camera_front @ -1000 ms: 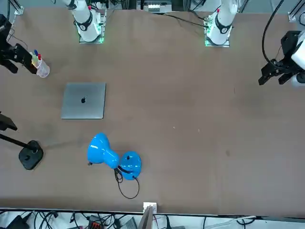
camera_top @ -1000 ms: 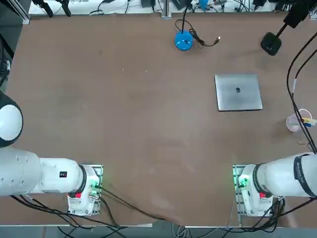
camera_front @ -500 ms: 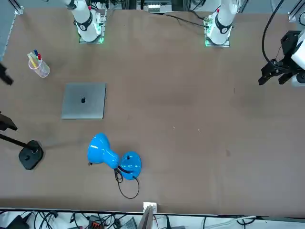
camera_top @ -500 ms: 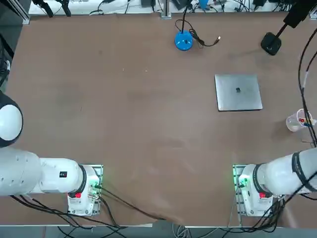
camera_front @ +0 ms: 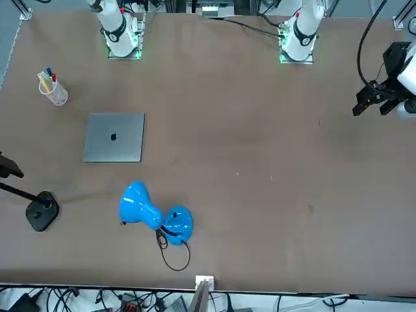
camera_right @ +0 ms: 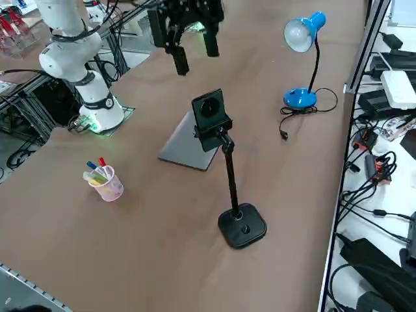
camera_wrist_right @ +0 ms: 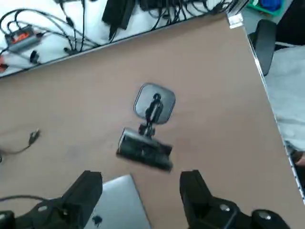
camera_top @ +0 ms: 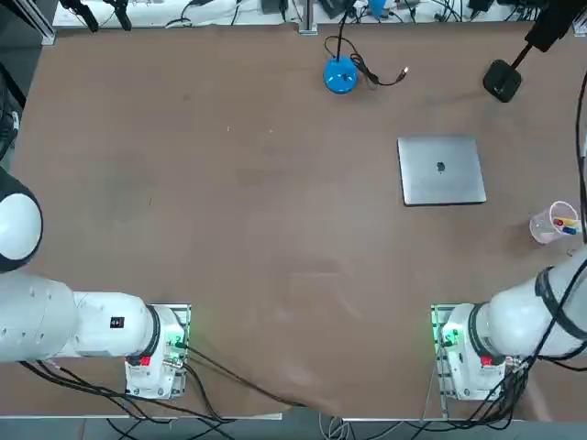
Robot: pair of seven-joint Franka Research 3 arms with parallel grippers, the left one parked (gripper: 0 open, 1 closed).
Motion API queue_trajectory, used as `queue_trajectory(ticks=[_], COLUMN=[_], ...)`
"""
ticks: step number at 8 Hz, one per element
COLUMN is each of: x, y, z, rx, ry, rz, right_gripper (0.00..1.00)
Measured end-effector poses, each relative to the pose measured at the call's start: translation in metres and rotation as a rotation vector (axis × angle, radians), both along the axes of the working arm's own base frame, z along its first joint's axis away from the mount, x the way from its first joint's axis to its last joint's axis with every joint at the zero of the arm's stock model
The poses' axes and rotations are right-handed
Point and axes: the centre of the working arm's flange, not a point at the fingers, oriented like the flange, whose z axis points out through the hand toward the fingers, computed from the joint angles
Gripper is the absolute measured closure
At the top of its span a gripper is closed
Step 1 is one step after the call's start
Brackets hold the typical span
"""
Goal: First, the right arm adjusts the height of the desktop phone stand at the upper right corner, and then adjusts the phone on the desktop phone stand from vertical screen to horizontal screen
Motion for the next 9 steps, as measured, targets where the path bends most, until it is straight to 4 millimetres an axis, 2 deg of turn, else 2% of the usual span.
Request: queue_trajectory(ticks=[2, 4, 6, 9], x=[0.023, 0.033, 0.041, 0.053], y=[-0.013, -0.03, -0.031, -0.035], z=[-0.023, -0.042, -0.06, -0.096], rx=[0.063, 0.103, 0.118, 0.071], ry=[-0.04, -0.059, -0.05, 0.013], rz=[-0.059, -0.141, -0.215, -0.23], right_gripper=[0.08, 0.11, 0.16, 0.22])
